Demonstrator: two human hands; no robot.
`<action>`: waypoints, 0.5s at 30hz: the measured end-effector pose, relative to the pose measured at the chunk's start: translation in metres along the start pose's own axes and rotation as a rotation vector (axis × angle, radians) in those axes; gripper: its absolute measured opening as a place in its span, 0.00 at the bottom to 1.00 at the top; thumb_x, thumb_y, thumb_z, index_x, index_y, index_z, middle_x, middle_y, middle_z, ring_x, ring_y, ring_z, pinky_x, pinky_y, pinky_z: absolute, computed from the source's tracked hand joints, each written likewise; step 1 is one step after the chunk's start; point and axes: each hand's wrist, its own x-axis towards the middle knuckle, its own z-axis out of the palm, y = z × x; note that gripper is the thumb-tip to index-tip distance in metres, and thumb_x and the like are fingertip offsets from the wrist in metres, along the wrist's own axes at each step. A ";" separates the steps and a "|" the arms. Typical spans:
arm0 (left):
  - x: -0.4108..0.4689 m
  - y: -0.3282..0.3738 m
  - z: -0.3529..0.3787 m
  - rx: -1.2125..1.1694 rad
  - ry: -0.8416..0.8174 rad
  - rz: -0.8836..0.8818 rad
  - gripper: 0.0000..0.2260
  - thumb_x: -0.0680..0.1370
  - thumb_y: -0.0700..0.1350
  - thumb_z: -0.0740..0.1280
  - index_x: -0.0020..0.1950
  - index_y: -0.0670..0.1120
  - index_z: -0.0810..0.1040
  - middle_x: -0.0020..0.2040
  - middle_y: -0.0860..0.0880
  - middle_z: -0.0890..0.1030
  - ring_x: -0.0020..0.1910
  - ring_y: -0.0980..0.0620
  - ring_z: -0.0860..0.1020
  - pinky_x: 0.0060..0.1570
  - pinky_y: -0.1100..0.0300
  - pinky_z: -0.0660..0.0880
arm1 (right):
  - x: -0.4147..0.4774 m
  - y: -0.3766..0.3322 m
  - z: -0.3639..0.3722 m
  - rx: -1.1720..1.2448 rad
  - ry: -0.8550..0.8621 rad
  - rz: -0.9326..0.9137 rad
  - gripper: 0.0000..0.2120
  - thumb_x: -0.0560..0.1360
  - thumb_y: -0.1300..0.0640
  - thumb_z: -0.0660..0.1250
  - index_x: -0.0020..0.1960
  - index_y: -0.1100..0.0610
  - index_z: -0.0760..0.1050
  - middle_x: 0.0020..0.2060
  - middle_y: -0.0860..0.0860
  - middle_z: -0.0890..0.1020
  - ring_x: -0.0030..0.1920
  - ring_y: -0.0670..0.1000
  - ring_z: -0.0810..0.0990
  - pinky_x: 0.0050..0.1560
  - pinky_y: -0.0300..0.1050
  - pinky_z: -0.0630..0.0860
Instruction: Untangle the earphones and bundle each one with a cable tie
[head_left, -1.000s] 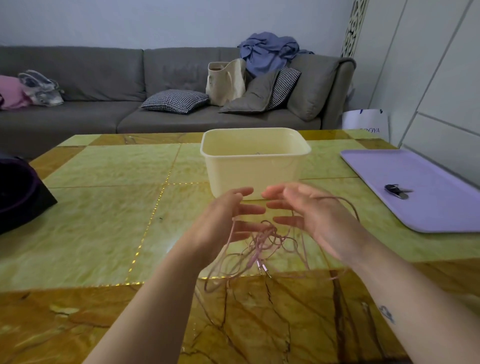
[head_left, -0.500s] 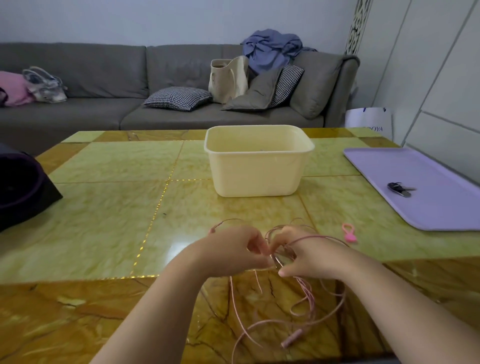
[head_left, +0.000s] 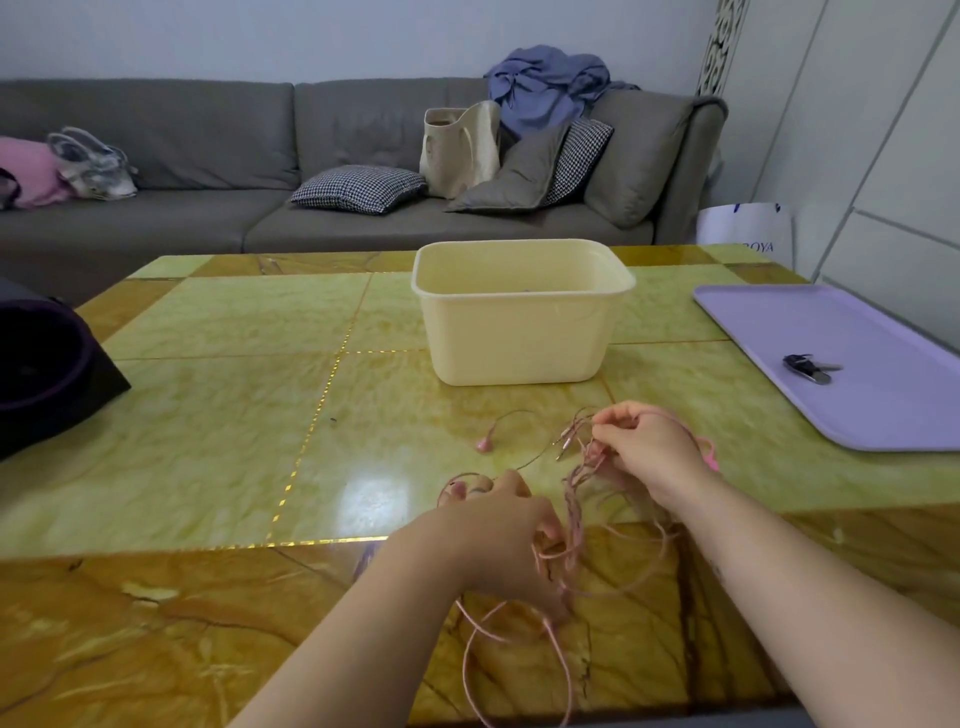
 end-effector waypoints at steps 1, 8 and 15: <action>0.001 -0.001 0.001 0.018 0.018 -0.012 0.24 0.69 0.59 0.72 0.62 0.58 0.71 0.64 0.53 0.64 0.64 0.48 0.64 0.63 0.49 0.66 | 0.002 -0.002 0.000 0.200 -0.015 0.075 0.05 0.76 0.65 0.65 0.52 0.61 0.76 0.41 0.54 0.82 0.38 0.50 0.81 0.49 0.51 0.79; 0.018 -0.007 -0.002 0.045 0.209 -0.093 0.12 0.75 0.51 0.63 0.54 0.49 0.79 0.54 0.51 0.79 0.57 0.49 0.75 0.61 0.51 0.69 | -0.014 -0.034 -0.019 0.924 -0.237 0.410 0.36 0.79 0.55 0.63 0.77 0.59 0.45 0.76 0.60 0.52 0.73 0.62 0.60 0.70 0.62 0.61; 0.009 -0.025 -0.028 -0.570 0.484 -0.132 0.02 0.75 0.45 0.66 0.42 0.50 0.77 0.38 0.53 0.82 0.41 0.47 0.80 0.42 0.56 0.74 | -0.037 -0.044 -0.037 0.825 -0.393 0.351 0.42 0.76 0.48 0.64 0.77 0.58 0.41 0.74 0.62 0.55 0.65 0.63 0.69 0.58 0.59 0.74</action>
